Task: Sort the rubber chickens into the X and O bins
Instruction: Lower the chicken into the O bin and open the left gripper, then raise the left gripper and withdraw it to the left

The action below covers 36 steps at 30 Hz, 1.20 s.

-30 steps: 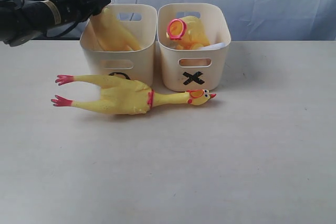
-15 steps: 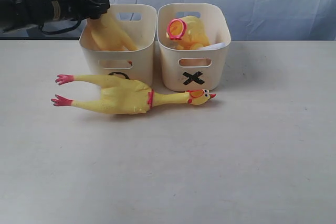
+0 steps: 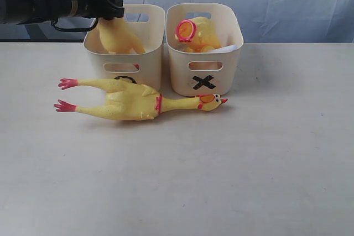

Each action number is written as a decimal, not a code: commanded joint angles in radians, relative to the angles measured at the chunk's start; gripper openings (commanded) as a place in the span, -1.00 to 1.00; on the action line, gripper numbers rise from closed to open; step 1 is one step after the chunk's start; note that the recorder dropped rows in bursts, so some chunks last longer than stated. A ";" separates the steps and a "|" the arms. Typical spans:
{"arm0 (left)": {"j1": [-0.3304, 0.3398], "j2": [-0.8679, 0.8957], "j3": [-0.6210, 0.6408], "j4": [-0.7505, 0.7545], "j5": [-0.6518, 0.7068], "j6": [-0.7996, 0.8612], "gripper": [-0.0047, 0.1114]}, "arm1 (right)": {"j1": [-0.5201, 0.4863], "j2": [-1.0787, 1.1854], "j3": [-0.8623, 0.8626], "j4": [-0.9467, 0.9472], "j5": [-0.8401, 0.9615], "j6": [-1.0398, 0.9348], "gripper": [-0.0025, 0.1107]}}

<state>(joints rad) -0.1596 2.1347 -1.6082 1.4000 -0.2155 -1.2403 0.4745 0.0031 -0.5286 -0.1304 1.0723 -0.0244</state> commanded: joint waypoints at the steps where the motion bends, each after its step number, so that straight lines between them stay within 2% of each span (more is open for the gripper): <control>1: -0.003 0.005 0.003 0.034 0.061 0.002 0.24 | 0.005 -0.003 0.004 0.001 -0.003 -0.001 -0.96; 4: -0.003 0.005 0.001 -0.044 0.061 -0.040 0.31 | 0.005 -0.003 0.004 0.001 -0.003 -0.001 -0.96; 12: -0.001 0.005 0.001 -0.356 0.023 -0.042 0.32 | 0.005 -0.003 0.004 0.001 -0.003 -0.001 -0.96; 24: -0.003 -0.004 0.001 -0.358 0.055 -0.331 0.32 | 0.005 -0.003 0.004 0.001 -0.003 -0.001 -0.96; 27: -0.012 -0.027 0.001 -0.346 0.107 -0.326 0.32 | 0.005 -0.003 0.004 0.001 -0.003 -0.001 -0.96; 29: -0.018 -0.054 0.001 -0.289 0.107 -0.328 0.32 | 0.005 -0.003 0.004 0.001 -0.003 -0.001 -0.96; 36: -0.025 -0.085 0.001 -0.267 0.111 -0.330 0.32 | 0.005 -0.003 0.004 0.001 -0.003 -0.001 -0.96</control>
<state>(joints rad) -0.1791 2.0627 -1.6065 1.1217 -0.1115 -1.5649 0.4745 0.0031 -0.5286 -0.1304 1.0723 -0.0244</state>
